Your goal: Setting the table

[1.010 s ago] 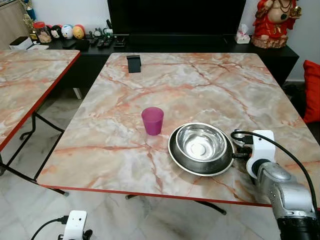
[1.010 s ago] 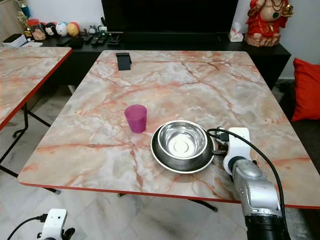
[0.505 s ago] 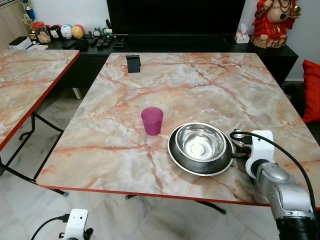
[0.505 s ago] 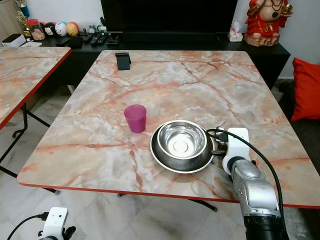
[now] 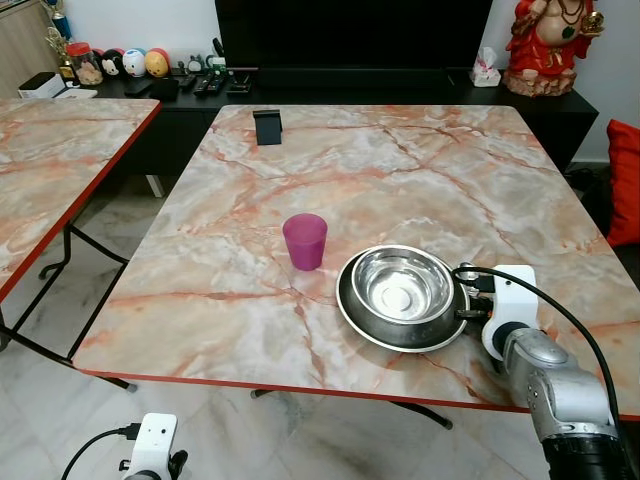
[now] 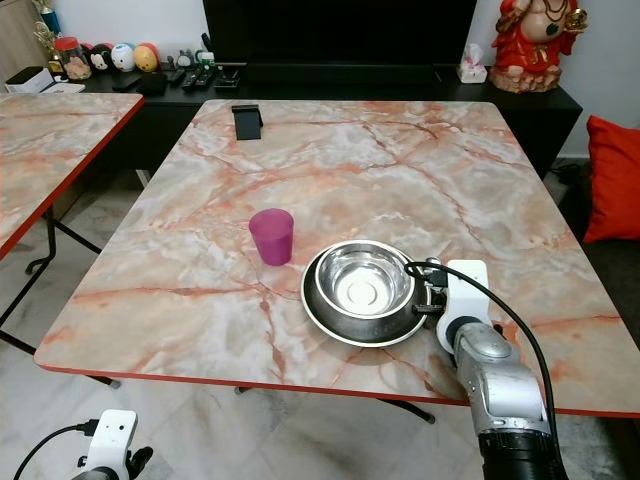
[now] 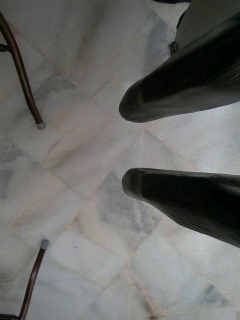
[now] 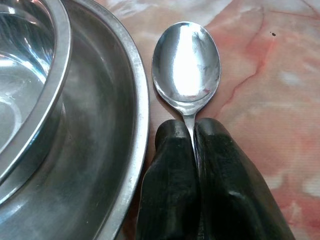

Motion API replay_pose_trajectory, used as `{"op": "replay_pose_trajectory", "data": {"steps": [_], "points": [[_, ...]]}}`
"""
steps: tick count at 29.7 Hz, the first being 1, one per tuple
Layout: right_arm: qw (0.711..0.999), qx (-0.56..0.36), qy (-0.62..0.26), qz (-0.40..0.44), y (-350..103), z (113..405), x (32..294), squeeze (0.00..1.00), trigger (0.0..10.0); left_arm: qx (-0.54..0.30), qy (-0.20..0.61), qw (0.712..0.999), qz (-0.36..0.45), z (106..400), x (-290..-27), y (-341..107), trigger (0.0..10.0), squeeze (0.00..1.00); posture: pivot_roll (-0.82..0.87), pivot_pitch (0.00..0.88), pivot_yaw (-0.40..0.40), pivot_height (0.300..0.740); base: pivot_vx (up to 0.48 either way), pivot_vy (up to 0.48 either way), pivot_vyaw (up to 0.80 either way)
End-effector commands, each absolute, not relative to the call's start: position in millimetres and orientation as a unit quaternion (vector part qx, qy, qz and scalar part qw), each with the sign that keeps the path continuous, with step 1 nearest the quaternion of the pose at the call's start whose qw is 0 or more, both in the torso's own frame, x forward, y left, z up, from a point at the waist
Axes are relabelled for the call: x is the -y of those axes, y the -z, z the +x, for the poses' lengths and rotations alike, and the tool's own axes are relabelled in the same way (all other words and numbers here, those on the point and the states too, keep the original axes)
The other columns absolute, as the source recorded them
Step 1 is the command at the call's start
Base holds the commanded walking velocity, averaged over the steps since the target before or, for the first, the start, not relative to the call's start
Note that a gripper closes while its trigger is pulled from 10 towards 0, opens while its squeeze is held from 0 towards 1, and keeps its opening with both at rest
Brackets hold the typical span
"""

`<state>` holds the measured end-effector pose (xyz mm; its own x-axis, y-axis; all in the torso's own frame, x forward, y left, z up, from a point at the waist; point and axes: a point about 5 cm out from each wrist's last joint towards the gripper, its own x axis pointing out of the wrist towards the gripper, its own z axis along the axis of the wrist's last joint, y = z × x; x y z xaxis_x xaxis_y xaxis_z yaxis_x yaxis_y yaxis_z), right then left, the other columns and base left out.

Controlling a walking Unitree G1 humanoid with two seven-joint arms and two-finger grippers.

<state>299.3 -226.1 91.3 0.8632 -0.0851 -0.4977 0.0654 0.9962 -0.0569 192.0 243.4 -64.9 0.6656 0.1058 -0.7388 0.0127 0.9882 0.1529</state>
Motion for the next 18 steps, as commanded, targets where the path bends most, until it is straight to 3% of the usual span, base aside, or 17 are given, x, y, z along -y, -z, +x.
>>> {"op": "replay_pose_trajectory", "data": {"steps": [1, 18], "points": [[0.963, -0.266, 0.042, -0.017, -88.0, 298.8, 226.0, 0.0, 10.0, -0.408, -0.017, 0.909, 0.083, 192.4, -242.8, 64.7, 10.0, 0.0, 0.03, 0.026, 0.032, 0.74, 0.0, 0.0, 0.0], [0.96, -0.268, 0.075, -0.018, -87.4, 297.6, 234.7, 0.0, 10.0, -0.404, -0.012, 0.91, 0.087, 193.8, -241.6, 64.0, 10.0, 0.0, 0.03, 0.028, 0.032, 0.74, 0.0, 0.0, 0.0]]}}
